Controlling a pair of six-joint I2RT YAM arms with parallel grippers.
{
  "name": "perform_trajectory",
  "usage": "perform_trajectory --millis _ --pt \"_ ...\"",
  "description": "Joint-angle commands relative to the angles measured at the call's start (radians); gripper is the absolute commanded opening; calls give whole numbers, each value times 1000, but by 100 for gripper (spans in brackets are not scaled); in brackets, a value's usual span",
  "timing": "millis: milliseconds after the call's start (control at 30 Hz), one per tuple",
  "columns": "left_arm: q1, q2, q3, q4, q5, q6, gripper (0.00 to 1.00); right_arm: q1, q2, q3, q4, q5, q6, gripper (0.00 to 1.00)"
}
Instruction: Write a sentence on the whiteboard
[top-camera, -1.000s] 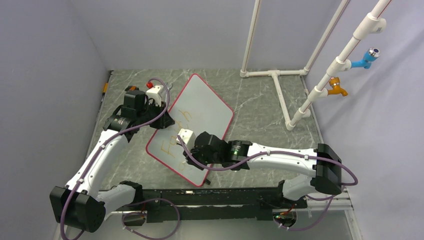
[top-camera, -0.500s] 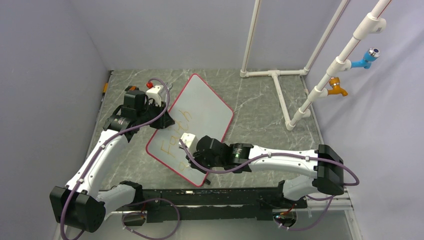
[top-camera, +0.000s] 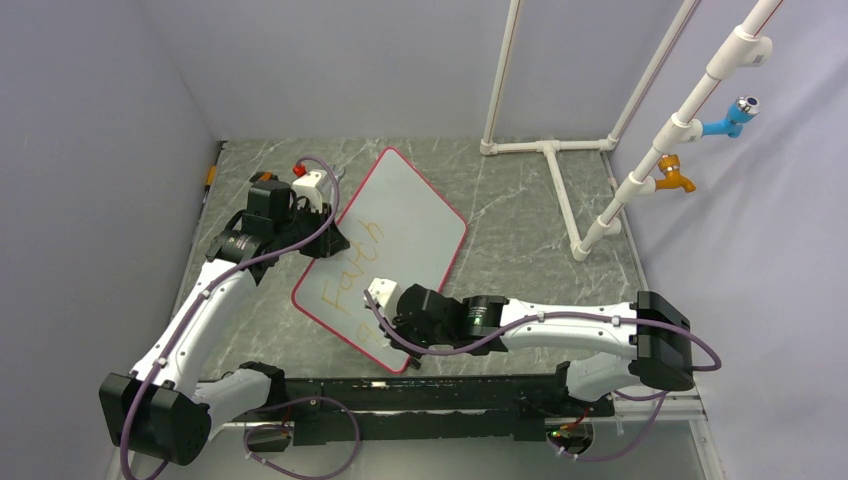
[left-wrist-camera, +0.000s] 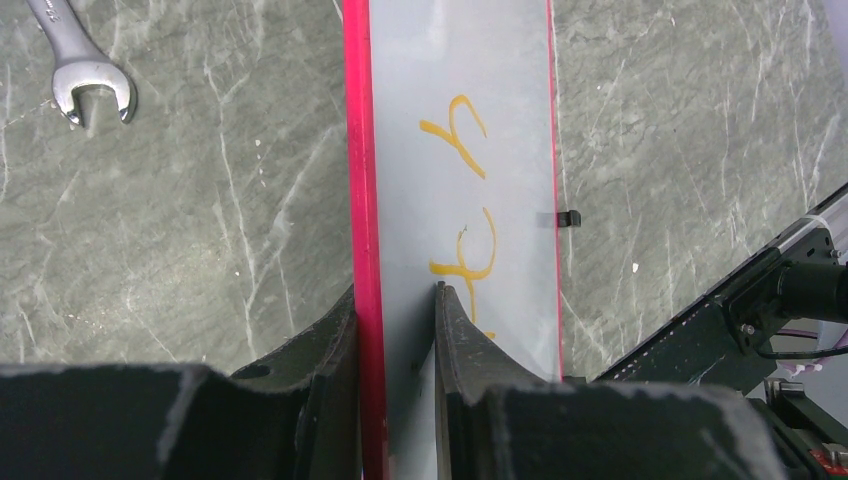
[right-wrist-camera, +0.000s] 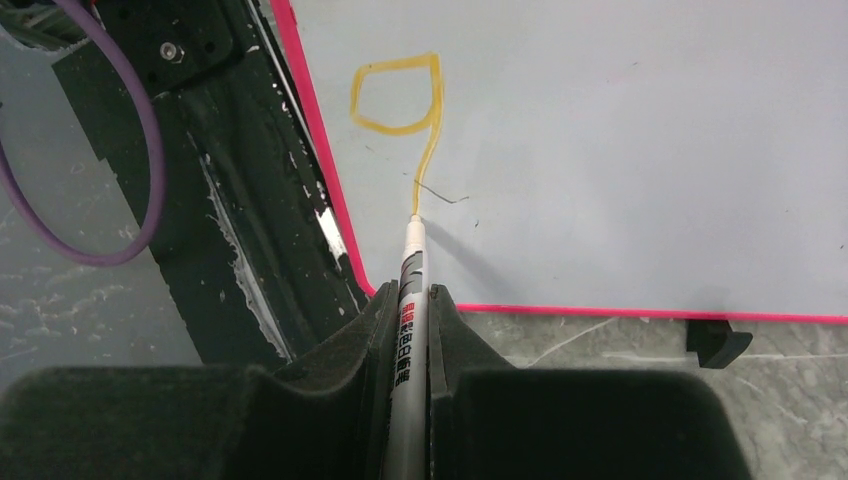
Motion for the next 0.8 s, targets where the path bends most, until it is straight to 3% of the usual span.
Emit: perform_trajectory --millis 0,767 --pt "1 -26 4 35 -111 140 0 16 0 -16 26 42 28 0" --pt "0 -39 -3 36 -106 137 0 70 72 119 38 41 22 0"
